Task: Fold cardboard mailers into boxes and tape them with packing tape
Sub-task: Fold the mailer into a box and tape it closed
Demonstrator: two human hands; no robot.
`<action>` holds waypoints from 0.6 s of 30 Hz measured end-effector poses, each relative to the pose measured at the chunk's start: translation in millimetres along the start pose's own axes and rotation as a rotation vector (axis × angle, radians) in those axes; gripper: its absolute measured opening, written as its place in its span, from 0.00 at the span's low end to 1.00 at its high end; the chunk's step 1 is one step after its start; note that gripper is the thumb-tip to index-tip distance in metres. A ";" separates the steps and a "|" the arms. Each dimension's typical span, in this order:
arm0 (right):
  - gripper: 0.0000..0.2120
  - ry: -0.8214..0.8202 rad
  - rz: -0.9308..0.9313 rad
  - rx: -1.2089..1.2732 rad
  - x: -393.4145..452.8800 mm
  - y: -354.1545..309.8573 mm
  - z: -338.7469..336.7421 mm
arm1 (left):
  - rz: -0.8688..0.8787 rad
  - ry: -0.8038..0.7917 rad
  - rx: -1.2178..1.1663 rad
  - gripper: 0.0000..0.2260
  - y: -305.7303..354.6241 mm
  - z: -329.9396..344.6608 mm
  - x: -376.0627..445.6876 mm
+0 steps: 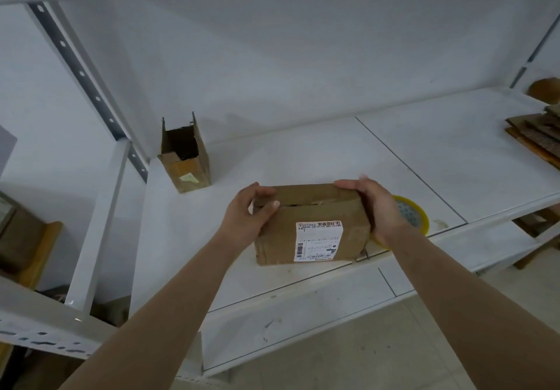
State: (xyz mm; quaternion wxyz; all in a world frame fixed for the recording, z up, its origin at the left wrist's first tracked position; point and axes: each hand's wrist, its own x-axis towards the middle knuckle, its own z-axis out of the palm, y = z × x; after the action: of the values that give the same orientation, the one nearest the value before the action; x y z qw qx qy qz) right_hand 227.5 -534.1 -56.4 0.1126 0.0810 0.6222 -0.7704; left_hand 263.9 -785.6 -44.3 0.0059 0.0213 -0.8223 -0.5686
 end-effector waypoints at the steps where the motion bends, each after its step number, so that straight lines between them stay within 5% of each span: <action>1: 0.13 -0.017 -0.014 -0.042 -1.5 -1.6 -1.5 | 0.012 -0.001 0.025 0.11 0.6 1.2 0.6; 7: 0.10 0.001 -0.124 -0.349 -8.6 -4.6 0.7 | 0.195 0.026 0.668 0.25 21.6 10.5 11.9; 11: 0.08 -0.018 -0.125 -0.373 -11.0 -9.3 -6.0 | 0.238 -0.231 1.082 0.32 19.0 40.7 11.6; 16: 0.11 0.353 -0.214 -0.598 -9.9 -13.4 -53.3 | 0.216 -0.272 1.184 0.37 1.5 43.4 17.8; 18: 0.10 0.329 -0.138 -0.801 -11.8 -6.7 -66.5 | 0.231 -0.265 1.190 0.38 0.3 44.0 19.3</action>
State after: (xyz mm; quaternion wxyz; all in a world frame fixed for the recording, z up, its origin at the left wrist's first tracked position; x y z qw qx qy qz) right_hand 236.0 -466.9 -61.1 -0.0173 0.1106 0.8855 -0.4510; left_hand 243.1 -745.2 -59.8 -0.0474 -0.1391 -0.9891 -0.0064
